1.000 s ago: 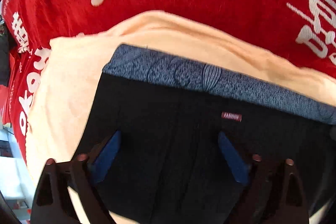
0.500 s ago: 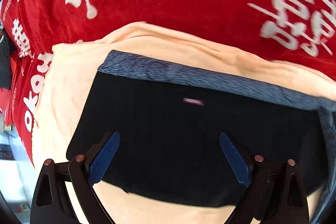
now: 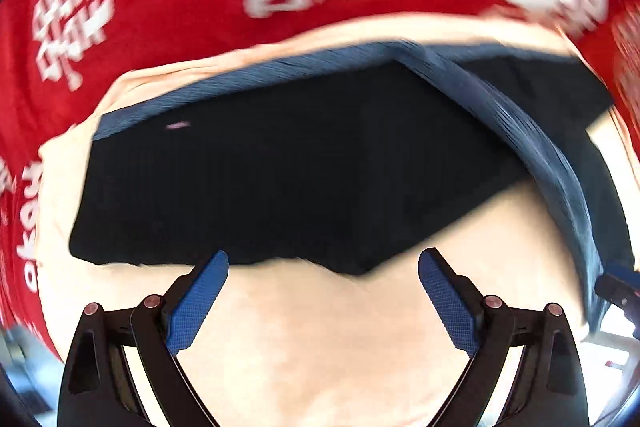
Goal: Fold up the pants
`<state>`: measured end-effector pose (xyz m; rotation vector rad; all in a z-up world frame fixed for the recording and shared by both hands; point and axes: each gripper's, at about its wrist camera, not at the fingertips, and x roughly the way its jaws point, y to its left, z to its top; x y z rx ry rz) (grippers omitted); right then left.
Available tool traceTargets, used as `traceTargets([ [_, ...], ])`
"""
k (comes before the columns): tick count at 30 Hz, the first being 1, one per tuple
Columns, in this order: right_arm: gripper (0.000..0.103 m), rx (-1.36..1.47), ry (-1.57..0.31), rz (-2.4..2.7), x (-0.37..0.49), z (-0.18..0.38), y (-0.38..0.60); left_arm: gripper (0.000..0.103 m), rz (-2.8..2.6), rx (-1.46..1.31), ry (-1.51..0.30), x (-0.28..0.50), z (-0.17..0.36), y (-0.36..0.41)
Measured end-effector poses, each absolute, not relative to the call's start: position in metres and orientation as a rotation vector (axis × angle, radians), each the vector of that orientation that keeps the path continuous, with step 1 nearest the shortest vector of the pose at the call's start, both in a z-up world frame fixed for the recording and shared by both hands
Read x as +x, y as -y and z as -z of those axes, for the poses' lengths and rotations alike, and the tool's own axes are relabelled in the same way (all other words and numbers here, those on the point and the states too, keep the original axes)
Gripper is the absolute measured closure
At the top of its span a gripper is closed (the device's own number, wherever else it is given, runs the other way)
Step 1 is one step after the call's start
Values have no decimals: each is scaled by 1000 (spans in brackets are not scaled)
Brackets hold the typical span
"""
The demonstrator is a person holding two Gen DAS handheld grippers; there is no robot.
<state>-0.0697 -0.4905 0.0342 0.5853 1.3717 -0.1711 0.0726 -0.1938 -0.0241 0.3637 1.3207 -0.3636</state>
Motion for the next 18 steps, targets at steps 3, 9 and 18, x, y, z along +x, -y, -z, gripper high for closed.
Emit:
traceTargets([
  [3,38,571,-1383,233,-102,-32,491,6,429,393,-1327,49,26,209],
  [9,38,628,-1365,310,-155,-28,506,6,518,416,-1315,19,19,241],
  [18,39,917,-1308,394,-240,4,567,6,633,345,-1380,8,44,307],
])
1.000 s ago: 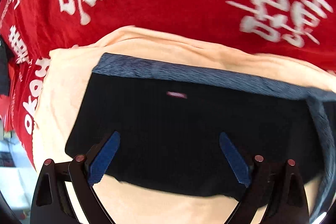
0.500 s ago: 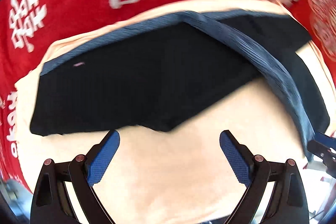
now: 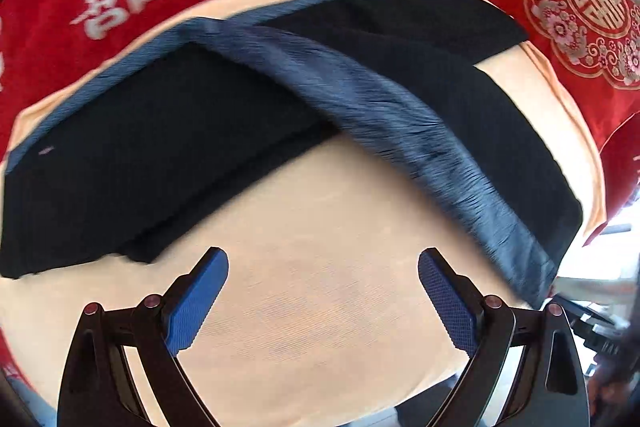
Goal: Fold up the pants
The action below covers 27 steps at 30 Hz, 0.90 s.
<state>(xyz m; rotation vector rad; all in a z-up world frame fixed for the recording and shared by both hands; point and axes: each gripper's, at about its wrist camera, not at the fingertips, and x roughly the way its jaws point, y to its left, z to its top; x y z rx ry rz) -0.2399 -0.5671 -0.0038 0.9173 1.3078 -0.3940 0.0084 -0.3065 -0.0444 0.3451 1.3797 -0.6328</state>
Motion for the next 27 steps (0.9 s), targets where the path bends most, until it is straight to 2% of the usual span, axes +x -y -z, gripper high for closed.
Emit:
traceTargets([
  [1,39,940,-1298,363,-241,6,569,6,645,343,-1387,6,48,316],
  [7,60,1021,-1252,170,-229,21,569,6,708,344,-1429,-9,62,358],
  [10,99,1063,-1264,114,-222,31,569,6,750,320,-1462,-12,67,372],
  [13,100,1083,-1259,66,-208,18,577,7,771,282,-1484,-9,66,384],
  [17,100,1005,-1204,9,-176,-30,607,7,752,239,-1444,5,42,394],
  [23,100,847,-1114,-31,-77,-92,695,7,627,207,-1324,48,-4,393],
  [27,100,711,-1092,-33,-3,-109,742,7,502,188,-1271,76,-12,383],
])
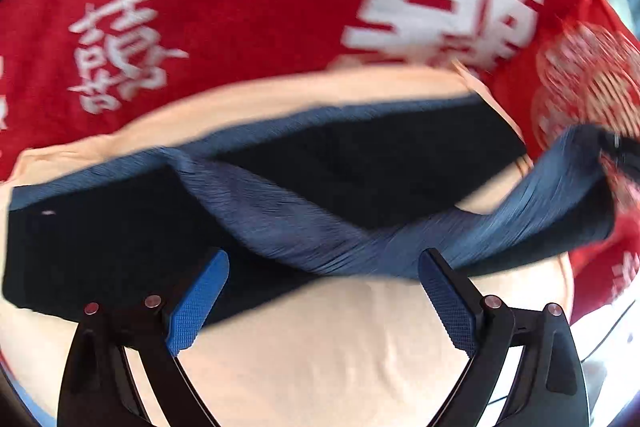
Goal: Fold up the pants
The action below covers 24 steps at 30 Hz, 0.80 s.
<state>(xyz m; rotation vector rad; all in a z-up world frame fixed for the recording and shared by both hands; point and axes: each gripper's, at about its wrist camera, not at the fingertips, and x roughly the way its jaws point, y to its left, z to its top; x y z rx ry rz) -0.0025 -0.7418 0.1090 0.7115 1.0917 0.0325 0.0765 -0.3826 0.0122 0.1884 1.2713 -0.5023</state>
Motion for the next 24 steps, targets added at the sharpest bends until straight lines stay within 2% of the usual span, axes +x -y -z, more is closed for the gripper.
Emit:
traceTargets([
  [7,95,596,-1214,56,97,-67,798,7,332,195,-1275,122,25,386],
  [9,78,550,-1256,87,113,-54,802,7,304,221,-1282,131,43,392],
  [11,28,528,-1267,84,119,-50,801,7,286,242,-1292,139,57,397],
  [12,23,524,-1258,82,122,-50,804,7,275,247,-1297,143,63,399],
  [18,24,603,-1218,119,96,-64,804,7,239,252,-1333,155,83,405],
  [21,36,672,-1268,158,52,-47,792,7,237,271,-1342,150,91,406],
  [24,52,687,-1391,252,24,2,789,6,237,263,-1340,146,97,405],
])
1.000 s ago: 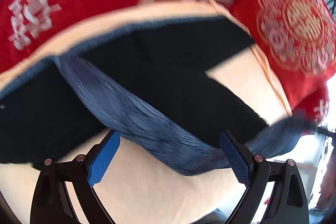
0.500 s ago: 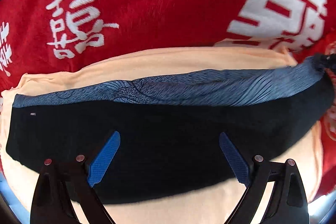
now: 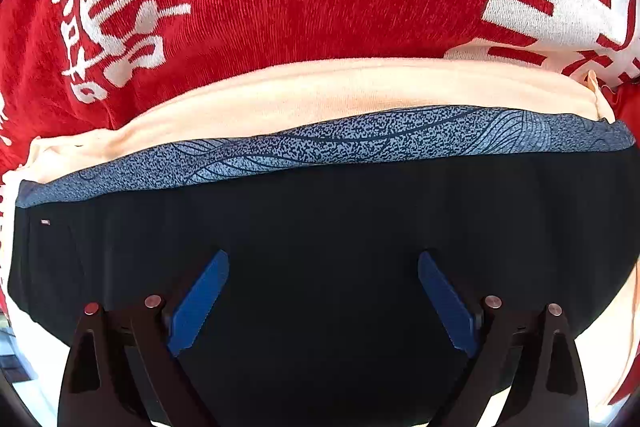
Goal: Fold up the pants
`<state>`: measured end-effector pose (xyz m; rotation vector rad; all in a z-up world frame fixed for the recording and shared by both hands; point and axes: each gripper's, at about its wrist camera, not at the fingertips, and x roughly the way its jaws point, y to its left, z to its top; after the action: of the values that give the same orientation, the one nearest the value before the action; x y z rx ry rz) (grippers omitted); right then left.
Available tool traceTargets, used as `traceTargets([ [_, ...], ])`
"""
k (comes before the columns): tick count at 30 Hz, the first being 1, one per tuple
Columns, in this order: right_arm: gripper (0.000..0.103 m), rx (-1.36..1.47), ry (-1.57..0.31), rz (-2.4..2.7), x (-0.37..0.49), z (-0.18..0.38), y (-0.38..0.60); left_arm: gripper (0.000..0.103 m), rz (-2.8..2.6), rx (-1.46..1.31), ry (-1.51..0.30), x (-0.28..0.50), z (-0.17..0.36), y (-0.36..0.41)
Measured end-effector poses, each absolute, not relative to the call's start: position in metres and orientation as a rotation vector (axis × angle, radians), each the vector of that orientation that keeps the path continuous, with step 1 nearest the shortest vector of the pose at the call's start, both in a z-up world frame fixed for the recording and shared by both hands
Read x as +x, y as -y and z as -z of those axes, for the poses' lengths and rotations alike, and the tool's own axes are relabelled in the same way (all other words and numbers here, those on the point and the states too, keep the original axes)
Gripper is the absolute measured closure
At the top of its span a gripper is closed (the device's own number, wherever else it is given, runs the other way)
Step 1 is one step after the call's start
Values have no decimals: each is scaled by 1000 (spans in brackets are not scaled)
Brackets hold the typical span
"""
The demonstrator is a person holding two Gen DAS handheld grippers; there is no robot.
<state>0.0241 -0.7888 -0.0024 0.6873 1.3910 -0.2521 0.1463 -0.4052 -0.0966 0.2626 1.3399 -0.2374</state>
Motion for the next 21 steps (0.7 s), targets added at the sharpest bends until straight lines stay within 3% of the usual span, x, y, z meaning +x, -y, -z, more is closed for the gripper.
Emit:
traceTargets([
  [1,62,717,-1391,281,20,13,792,6,237,256,-1341,145,99,404],
  [2,81,751,-1382,311,18,22,798,6,236,249,-1342,145,99,402],
  [4,103,731,-1364,371,23,27,805,6,236,251,-1340,145,102,402],
  [6,103,611,-1297,358,35,10,805,6,233,269,-1341,144,101,404],
  [9,102,575,-1342,415,37,1,817,6,213,282,-1334,147,88,408],
  [12,95,536,-1269,316,42,-22,812,6,241,235,-1294,158,75,415],
  [13,82,479,-1260,286,49,-26,806,6,242,250,-1290,162,78,422],
  [14,62,432,-1260,259,59,-26,799,6,236,272,-1296,166,83,428],
  [15,55,423,-1272,239,71,-20,797,6,228,291,-1309,170,93,435],
  [18,62,522,-1356,261,99,25,807,6,196,273,-1304,175,107,440],
  [21,66,514,-1296,262,122,36,812,5,178,229,-1298,181,113,437],
])
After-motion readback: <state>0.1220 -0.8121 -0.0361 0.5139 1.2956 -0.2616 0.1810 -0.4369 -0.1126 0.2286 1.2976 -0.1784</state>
